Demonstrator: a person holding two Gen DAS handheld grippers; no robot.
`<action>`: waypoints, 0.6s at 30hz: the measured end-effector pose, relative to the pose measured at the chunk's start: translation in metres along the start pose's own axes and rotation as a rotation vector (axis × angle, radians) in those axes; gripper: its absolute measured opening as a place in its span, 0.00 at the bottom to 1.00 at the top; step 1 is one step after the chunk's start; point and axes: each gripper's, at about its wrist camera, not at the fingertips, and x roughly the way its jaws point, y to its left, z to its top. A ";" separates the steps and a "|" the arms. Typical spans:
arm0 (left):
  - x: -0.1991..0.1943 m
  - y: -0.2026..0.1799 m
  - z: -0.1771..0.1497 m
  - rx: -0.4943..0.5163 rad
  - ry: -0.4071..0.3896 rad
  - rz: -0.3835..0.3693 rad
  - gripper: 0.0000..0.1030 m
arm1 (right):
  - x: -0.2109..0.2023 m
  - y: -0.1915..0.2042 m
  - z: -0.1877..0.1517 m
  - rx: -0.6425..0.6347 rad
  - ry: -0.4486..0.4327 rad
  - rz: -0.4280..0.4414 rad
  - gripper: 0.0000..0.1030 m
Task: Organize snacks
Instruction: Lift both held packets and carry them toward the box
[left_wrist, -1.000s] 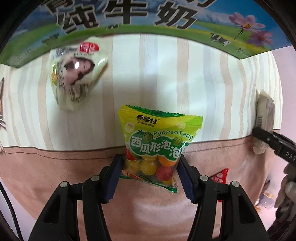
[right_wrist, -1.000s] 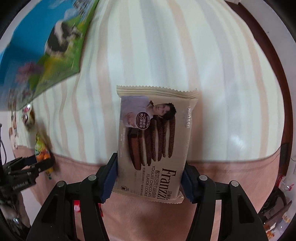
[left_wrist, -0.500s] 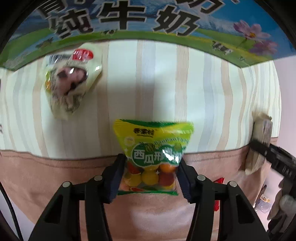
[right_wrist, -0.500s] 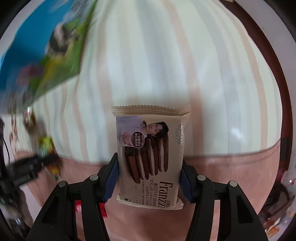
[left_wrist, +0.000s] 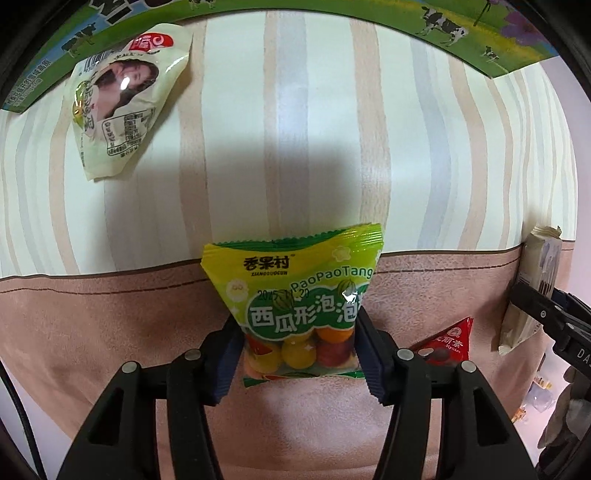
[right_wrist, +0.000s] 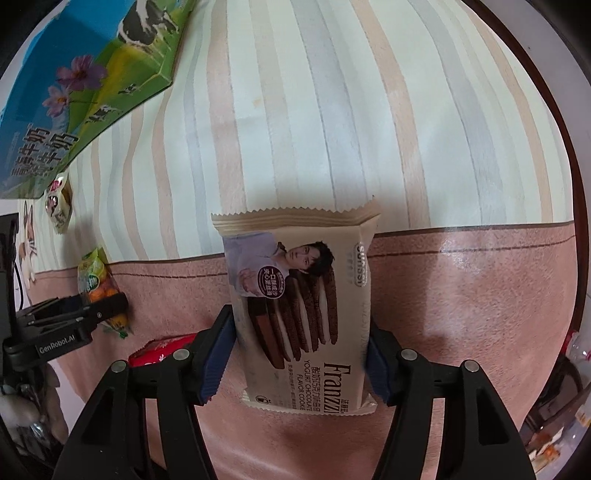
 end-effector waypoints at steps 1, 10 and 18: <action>0.002 -0.009 -0.004 0.000 -0.001 0.001 0.53 | 0.000 0.004 0.004 0.002 -0.003 -0.002 0.65; 0.002 -0.016 -0.027 0.007 -0.033 0.003 0.51 | 0.026 -0.015 -0.003 -0.001 -0.045 -0.035 0.60; -0.004 -0.019 -0.034 0.006 -0.043 0.004 0.50 | 0.029 -0.013 -0.008 -0.014 -0.053 -0.051 0.59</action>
